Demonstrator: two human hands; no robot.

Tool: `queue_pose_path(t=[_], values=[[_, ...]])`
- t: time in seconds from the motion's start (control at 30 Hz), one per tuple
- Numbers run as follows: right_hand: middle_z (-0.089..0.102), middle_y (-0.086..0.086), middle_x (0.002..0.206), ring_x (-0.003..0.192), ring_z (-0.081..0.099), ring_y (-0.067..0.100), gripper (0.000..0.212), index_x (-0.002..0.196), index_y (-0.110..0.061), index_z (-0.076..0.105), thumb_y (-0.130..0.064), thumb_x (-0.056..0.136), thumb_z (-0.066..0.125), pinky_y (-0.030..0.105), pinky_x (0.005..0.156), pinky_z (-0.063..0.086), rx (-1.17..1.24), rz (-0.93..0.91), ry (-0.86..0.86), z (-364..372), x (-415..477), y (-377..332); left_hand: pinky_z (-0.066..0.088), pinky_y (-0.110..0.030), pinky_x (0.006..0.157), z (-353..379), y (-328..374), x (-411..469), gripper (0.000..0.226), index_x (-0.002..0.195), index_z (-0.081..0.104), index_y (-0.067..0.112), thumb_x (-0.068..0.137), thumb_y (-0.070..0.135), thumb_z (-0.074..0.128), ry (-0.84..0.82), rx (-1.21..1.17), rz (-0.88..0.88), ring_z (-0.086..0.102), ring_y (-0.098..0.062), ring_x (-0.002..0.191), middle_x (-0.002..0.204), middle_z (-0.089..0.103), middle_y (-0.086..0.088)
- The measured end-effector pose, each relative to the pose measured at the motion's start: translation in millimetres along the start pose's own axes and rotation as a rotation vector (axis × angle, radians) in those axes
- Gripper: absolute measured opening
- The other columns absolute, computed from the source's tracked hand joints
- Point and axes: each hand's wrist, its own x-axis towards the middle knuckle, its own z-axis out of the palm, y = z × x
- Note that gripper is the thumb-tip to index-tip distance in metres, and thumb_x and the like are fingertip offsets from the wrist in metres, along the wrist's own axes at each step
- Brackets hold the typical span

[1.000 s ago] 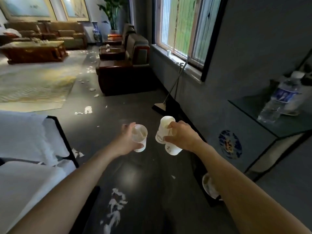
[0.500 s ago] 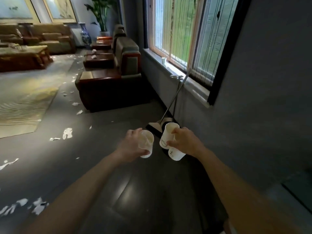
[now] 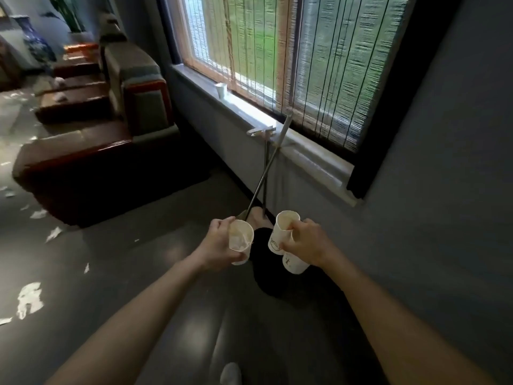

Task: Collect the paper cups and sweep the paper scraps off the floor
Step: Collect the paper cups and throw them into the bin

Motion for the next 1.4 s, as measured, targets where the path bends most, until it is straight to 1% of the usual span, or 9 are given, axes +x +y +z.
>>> queue_pose_path(t=[0.17, 0.3, 0.53, 0.67, 0.83, 0.93, 1.1, 1.23, 1.4], values=[[0.049, 0.003, 0.115, 0.111, 0.049, 0.024, 0.048, 0.120, -0.020, 0.055, -0.044, 0.080, 0.065, 0.039, 0.092, 0.047, 0.082, 0.129, 0.019, 6.6, 87.4, 15.4, 0.031, -0.016, 0.093, -6.8, -14.6, 112.7, 0.094, 0.147, 0.023, 0.010, 0.072, 0.019, 0.081, -0.131, 0.020, 0.030, 0.040, -0.021, 0.122, 0.137, 0.027, -0.009], [0.050, 0.004, 0.119, 0.114, 0.048, 0.025, 0.049, 0.123, -0.018, 0.054, -0.044, 0.082, 0.064, 0.036, 0.092, 0.046, 0.093, 0.193, 0.005, 17.6, 140.5, 34.8, 0.029, -0.013, 0.093, 8.3, -25.1, 180.8, 0.091, 0.145, 0.026, 0.012, 0.072, 0.016, 0.080, -0.218, 0.009, 0.035, 0.040, -0.019, 0.121, 0.136, 0.027, -0.008], [0.048, 0.008, 0.123, 0.117, 0.045, 0.026, 0.049, 0.124, -0.017, 0.052, -0.044, 0.085, 0.062, 0.042, 0.095, 0.046, 0.099, 0.259, -0.058, 68.6, 222.3, 90.3, 0.029, -0.017, 0.093, 63.9, -65.3, 273.6, 0.090, 0.143, 0.028, 0.014, 0.070, 0.016, 0.081, -0.242, -0.013, -0.043, 0.038, -0.018, 0.118, 0.133, 0.029, -0.006], [0.045, 0.009, 0.127, 0.118, 0.044, 0.029, 0.047, 0.123, -0.017, 0.050, -0.044, 0.086, 0.059, 0.045, 0.095, 0.046, 0.074, 0.289, -0.135, 119.7, 252.1, 123.9, 0.027, -0.018, 0.096, 107.9, -99.2, 312.9, 0.091, 0.144, 0.026, 0.011, 0.071, 0.015, 0.080, -0.282, -0.004, -0.096, 0.036, -0.023, 0.127, 0.140, 0.027, -0.010], [0.038, 0.011, 0.134, 0.124, 0.037, 0.031, 0.057, 0.130, -0.018, 0.044, -0.048, 0.084, 0.059, 0.040, 0.097, 0.041, 0.043, 0.309, -0.133, 200.9, 297.4, 173.5, 0.024, -0.025, 0.107, 175.3, -153.0, 361.8, 0.090, 0.144, 0.024, 0.012, 0.072, 0.013, 0.079, -0.318, 0.004, -0.102, 0.025, -0.027, 0.135, 0.146, 0.021, -0.013], [0.034, 0.008, 0.135, 0.128, 0.030, 0.030, 0.062, 0.135, -0.021, 0.043, -0.051, 0.083, 0.060, 0.039, 0.099, 0.038, 0.047, 0.337, -0.144, 255.5, 318.2, 204.0, 0.025, -0.027, 0.107, 222.2, -190.1, 389.5, 0.094, 0.146, 0.019, 0.011, 0.074, 0.016, 0.079, -0.350, 0.025, -0.125, 0.023, -0.028, 0.137, 0.149, 0.016, -0.013], [0.033, 0.006, 0.137, 0.128, 0.029, 0.030, 0.060, 0.135, -0.025, 0.044, -0.049, 0.083, 0.063, 0.040, 0.101, 0.034, 0.052, 0.369, -0.194, 323.4, 331.7, 242.8, 0.025, -0.034, 0.111, 279.9, -235.4, 417.3, 0.104, 0.150, 0.009, 0.011, 0.074, 0.017, 0.079, -0.417, 0.078, -0.137, 0.020, -0.031, 0.141, 0.154, 0.010, -0.014], [0.032, 0.003, 0.140, 0.131, 0.027, 0.029, 0.058, 0.134, -0.033, 0.045, -0.051, 0.082, 0.064, 0.042, 0.106, 0.025, 0.055, 0.367, -0.208, 343.5, 334.1, 252.6, 0.020, -0.034, 0.113, 293.8, -251.7, 427.5, 0.107, 0.151, 0.004, 0.010, 0.075, 0.018, 0.079, -0.508, 0.136, -0.114, 0.016, -0.030, 0.143, 0.156, 0.009, -0.015], [0.028, 0.004, 0.147, 0.135, 0.024, 0.028, 0.071, 0.142, -0.034, 0.035, -0.052, 0.081, 0.066, 0.043, 0.110, 0.022, 0.111, 0.389, -0.237, 326.7, 334.0, 239.2, 0.023, -0.031, 0.112, 267.8, -238.2, 430.7, 0.103, 0.151, 0.009, 0.011, 0.076, 0.022, 0.078, -0.510, 0.143, -0.077, 0.018, -0.028, 0.142, 0.156, 0.013, -0.012]])
